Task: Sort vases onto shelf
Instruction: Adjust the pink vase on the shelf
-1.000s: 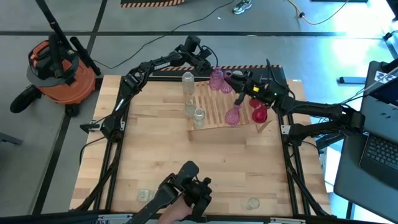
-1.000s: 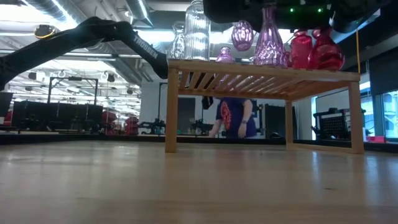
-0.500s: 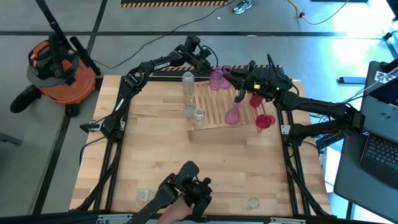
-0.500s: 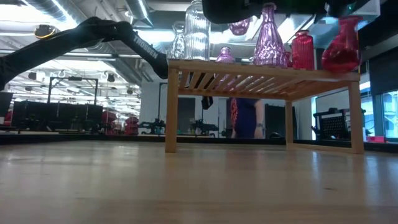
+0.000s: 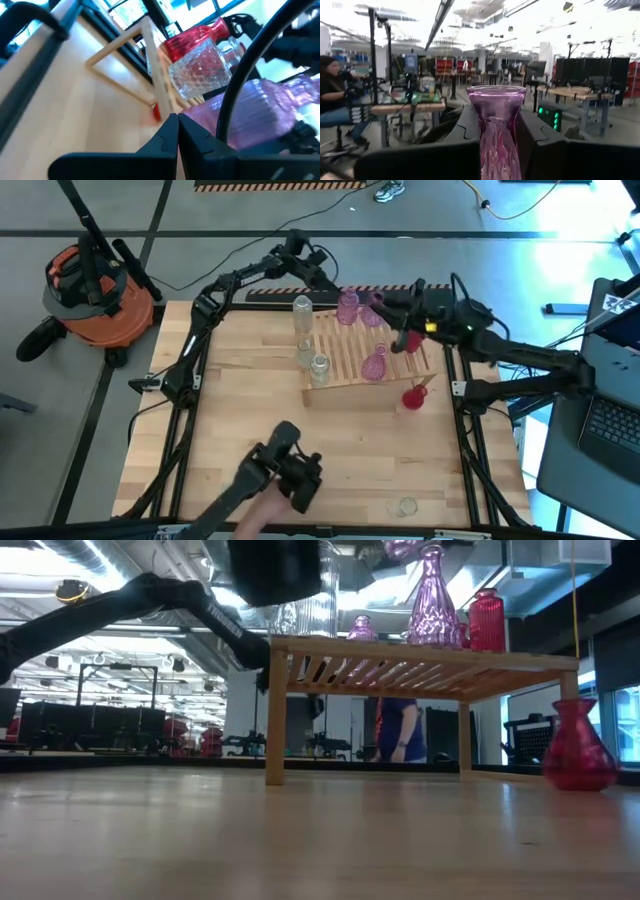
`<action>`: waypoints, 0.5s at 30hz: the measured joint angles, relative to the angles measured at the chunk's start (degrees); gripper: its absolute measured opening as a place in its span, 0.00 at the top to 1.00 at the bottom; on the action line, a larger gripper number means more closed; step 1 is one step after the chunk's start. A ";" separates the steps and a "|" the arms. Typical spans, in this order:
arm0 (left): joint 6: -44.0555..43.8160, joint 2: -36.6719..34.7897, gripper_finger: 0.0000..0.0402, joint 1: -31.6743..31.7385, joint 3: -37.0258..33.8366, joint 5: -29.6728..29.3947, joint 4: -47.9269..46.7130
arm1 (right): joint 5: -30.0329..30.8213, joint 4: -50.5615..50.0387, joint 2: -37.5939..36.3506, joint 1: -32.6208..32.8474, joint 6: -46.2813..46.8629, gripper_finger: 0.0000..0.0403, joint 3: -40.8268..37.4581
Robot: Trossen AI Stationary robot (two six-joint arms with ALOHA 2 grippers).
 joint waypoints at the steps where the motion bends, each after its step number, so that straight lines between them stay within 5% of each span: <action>1: 0.67 0.00 1.00 0.84 0.00 0.64 -1.48 | 2.49 -1.73 -1.09 2.17 -0.60 0.91 -0.04; 9: 15.66 -0.17 1.00 5.40 0.00 0.89 -21.37 | 26.71 -7.01 -4.48 24.61 -2.55 0.91 -0.02; 15: 38.63 -0.26 1.00 5.11 0.00 -0.11 -47.16 | 43.54 -6.32 0.73 40.54 1.54 0.91 -0.04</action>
